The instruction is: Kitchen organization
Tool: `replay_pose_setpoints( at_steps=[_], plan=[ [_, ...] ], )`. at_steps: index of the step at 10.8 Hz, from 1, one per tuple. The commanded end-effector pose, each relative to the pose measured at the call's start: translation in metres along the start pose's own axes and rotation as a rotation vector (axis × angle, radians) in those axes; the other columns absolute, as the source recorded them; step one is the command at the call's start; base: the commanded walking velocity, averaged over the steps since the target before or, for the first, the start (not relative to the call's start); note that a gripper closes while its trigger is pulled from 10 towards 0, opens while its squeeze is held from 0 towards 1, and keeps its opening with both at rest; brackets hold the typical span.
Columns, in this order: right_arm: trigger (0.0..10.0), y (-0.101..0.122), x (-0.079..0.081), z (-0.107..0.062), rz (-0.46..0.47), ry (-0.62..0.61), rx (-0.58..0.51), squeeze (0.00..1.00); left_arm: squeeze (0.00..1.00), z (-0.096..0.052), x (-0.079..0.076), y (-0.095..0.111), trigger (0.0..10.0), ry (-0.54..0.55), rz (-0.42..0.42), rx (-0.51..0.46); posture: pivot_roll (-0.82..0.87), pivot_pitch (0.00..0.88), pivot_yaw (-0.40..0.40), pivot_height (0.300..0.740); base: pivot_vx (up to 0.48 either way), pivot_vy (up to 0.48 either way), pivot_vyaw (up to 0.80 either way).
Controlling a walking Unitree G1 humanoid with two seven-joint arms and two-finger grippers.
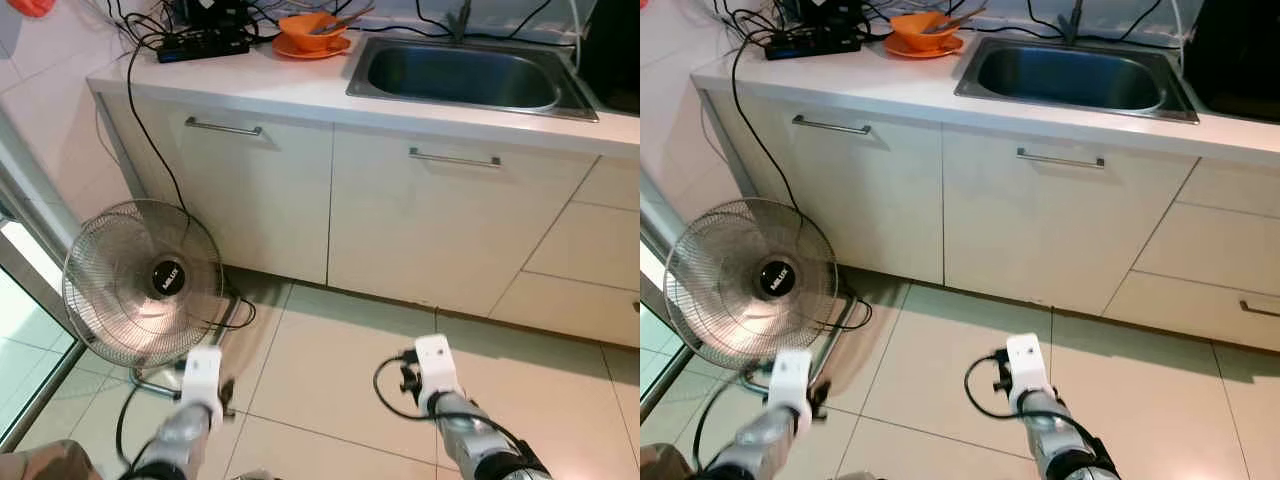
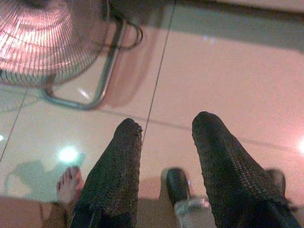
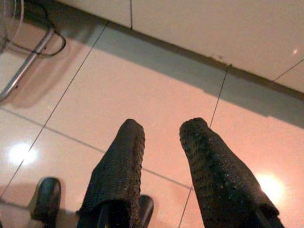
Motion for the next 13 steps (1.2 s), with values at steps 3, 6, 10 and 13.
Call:
replay_pose_setpoints(
  at_steps=[3, 6, 10, 13],
  plan=[
    [10.0, -0.042, -0.007, -0.010, 0.023, -0.019, 0.139, 0.00, 0.00, -0.003, -0.002, -0.016, 10.0, -0.017, 0.036, 0.055, 0.04, 0.045, 0.019, 0.740, 0.000, 0.000, 0.00],
    [10.0, -0.061, -0.014, -0.017, 0.125, -0.056, 0.181, 0.00, 0.00, -0.004, -0.005, -0.020, 10.0, -0.030, 0.047, 0.060, 0.02, 0.038, 0.027, 0.740, 0.000, 0.000, 0.00],
    [10.0, -0.067, -0.015, -0.020, 0.214, -0.066, 0.195, 0.00, 0.00, -0.006, -0.006, -0.033, 10.0, -0.023, 0.055, 0.122, 0.01, 0.022, 0.030, 0.740, 0.000, 0.000, 0.00],
    [10.0, -0.069, -0.012, -0.020, 0.240, -0.065, 0.199, 0.00, 0.00, -0.006, -0.005, -0.033, 10.0, -0.034, 0.038, 0.122, -0.01, 0.000, 0.044, 0.740, 0.000, 0.000, 0.00]
  ],
)
Point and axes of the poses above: a point about 5 cm out from each wrist's last joint towards the gripper, its own z axis pointing out of the wrist towards the gripper, its own y axis along the axis of the wrist's last joint, x = y × z, the point moved 5 cm from there along z, pointing out of the wrist towards the gripper, and after that the axes turned 8 degrees about z, right-handed, at the moved point
